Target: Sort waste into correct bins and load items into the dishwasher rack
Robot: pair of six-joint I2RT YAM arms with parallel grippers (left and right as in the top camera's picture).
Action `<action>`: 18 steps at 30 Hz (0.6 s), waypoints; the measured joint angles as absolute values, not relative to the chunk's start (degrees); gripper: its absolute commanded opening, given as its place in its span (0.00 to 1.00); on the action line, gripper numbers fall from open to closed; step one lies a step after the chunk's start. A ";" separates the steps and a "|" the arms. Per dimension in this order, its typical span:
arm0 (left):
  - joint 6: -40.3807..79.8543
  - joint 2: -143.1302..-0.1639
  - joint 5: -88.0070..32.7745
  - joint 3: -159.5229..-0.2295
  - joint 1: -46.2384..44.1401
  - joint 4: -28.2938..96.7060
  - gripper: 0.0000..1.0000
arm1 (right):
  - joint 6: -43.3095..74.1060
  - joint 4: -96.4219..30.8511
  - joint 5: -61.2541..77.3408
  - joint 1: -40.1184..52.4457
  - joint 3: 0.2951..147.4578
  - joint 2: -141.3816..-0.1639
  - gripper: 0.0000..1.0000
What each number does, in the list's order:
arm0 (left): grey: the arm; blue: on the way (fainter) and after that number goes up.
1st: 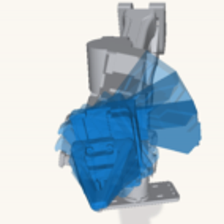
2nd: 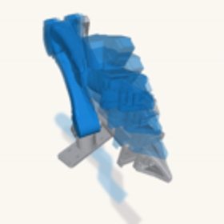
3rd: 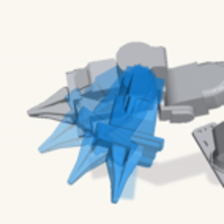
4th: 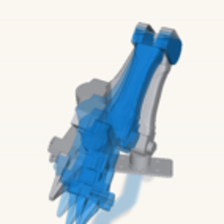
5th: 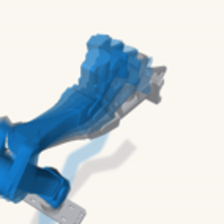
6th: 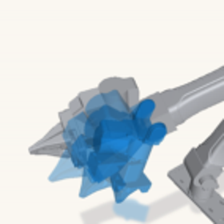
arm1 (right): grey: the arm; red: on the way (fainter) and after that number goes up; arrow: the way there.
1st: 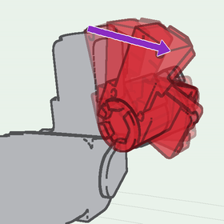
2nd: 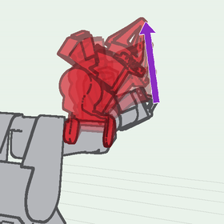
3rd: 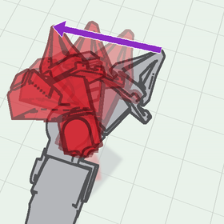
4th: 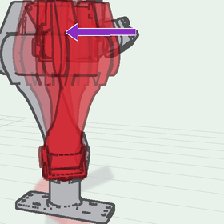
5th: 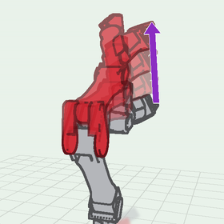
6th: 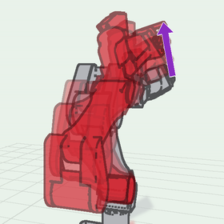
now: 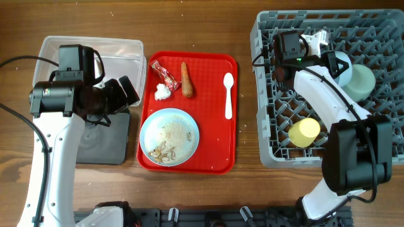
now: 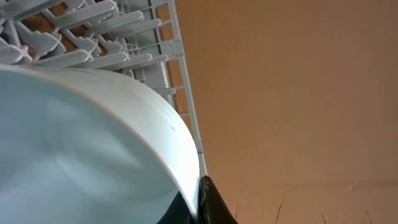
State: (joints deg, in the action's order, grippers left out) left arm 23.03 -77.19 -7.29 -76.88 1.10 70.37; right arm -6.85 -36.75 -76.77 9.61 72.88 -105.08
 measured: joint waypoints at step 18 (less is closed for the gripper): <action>23.03 -77.19 -7.29 -76.88 1.10 70.37 1.00 | -7.81 -40.66 -73.54 18.85 72.86 -105.16 0.41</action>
State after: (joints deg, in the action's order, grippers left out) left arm 23.03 -77.19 -7.29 -76.88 1.10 70.37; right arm -7.81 -40.66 -73.54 18.85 72.86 -105.16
